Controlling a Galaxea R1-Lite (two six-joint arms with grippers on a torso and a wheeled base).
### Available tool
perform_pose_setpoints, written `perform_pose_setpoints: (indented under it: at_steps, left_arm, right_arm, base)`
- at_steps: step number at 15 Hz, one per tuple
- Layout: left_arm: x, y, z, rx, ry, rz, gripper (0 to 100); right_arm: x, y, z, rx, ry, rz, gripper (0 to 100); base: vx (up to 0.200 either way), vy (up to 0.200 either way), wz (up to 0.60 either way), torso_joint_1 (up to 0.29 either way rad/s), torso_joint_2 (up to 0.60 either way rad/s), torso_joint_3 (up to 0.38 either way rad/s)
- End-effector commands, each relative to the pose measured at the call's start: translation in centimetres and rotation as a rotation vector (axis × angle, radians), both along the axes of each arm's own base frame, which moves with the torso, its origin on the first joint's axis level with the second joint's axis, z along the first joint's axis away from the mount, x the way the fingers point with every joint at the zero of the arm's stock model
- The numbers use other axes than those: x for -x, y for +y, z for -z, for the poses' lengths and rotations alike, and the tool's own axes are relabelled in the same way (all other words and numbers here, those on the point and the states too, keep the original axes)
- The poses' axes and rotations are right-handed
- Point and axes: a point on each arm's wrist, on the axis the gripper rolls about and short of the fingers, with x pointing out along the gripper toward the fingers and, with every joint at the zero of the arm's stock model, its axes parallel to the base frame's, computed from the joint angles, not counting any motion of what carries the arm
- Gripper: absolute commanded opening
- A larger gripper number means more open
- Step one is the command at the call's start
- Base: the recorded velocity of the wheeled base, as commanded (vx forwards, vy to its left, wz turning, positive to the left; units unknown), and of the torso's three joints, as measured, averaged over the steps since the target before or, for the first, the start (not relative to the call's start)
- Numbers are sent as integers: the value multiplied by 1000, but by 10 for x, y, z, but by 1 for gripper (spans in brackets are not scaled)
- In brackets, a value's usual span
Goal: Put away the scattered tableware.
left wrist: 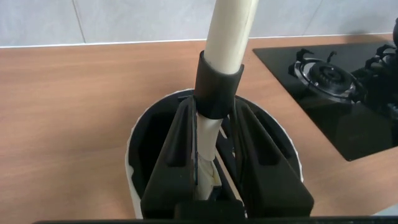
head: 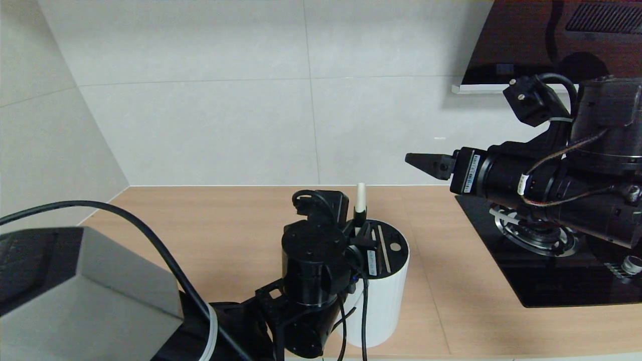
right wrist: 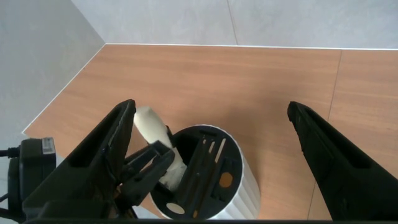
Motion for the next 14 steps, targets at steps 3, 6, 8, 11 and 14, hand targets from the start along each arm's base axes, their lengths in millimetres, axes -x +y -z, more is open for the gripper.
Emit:
perform_pose_setpoints:
  at_steps: [3,6,8,11,14]
  left_arm:
    - [0,0,3,-18,1,0,0]
    - [1,1,1,-15,-2,0,100]
    - [1,1,0,-14,-3,-2,100]
    - [1,2,-2,-9,-7,-2,100]
    - [7,20,-27,9,-37,-16,100]
  right_arm:
    - [0,0,0,1,1,0,100]
    - [0,0,0,0,0,0,100]
    - [0,0,0,1,1,0,100]
    - [0,0,0,1,1,0,100]
    - [0,0,1,2,4,-2,100]
  base:
    - [0,0,0,0,0,0]
    - [0,0,0,0,0,0]
    - [0,0,0,0,0,0]
    - [0,0,0,0,0,0]
    - [0,0,0,0,0,0]
